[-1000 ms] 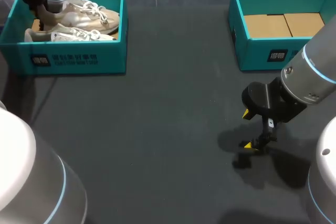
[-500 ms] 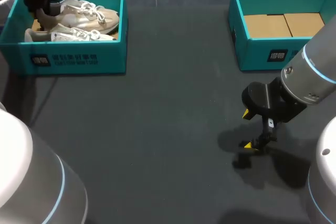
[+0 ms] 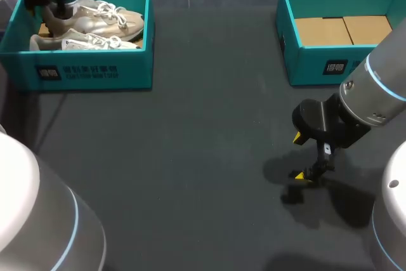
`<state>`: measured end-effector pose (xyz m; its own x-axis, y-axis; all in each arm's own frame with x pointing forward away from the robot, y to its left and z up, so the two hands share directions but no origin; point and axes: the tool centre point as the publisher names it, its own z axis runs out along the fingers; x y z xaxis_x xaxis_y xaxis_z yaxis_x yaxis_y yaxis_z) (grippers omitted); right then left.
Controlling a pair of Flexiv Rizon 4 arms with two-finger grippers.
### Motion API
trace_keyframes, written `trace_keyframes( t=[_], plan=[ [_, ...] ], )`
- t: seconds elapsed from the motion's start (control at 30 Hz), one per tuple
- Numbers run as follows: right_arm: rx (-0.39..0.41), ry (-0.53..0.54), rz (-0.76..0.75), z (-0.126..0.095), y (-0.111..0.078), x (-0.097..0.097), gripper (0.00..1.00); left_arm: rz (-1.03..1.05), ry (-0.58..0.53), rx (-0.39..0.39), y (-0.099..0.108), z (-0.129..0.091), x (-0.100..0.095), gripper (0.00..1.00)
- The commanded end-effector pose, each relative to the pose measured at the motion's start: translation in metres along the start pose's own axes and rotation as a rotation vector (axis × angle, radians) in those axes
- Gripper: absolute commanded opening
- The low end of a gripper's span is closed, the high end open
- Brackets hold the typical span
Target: Take the shoe out of the shoebox, open the shoe tongue, remove and reinsert the insole, then place the shoe into the shoebox
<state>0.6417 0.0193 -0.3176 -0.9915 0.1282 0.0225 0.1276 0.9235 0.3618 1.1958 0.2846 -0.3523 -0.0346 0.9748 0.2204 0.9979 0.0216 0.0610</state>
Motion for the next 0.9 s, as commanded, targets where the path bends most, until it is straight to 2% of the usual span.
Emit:
trace_keyframes(
  t=[0.03,0.23,0.47,0.63,0.9],
  plan=[
    [0.001,-0.004,0.0,0.0,-0.001,0.002,1.0,0.011,-0.031,0.005,-0.009,-0.024,0.007,1.0],
    [0.001,-0.004,0.0,0.0,-0.001,0.002,1.0,0.03,-0.089,0.007,-0.017,-0.062,0.01,1.0],
    [0.001,-0.004,0.0,0.0,-0.001,0.002,1.0,0.066,-0.118,-0.005,-0.04,-0.102,0.017,1.0],
    [0.001,-0.004,0.0,0.0,-0.001,0.002,1.0,0.07,-0.116,-0.016,-0.06,-0.118,0.023,1.0],
    [0.001,-0.004,0.0,0.0,-0.001,0.002,1.0,0.046,-0.11,0.025,-0.098,-0.135,0.038,1.0]
  ],
)
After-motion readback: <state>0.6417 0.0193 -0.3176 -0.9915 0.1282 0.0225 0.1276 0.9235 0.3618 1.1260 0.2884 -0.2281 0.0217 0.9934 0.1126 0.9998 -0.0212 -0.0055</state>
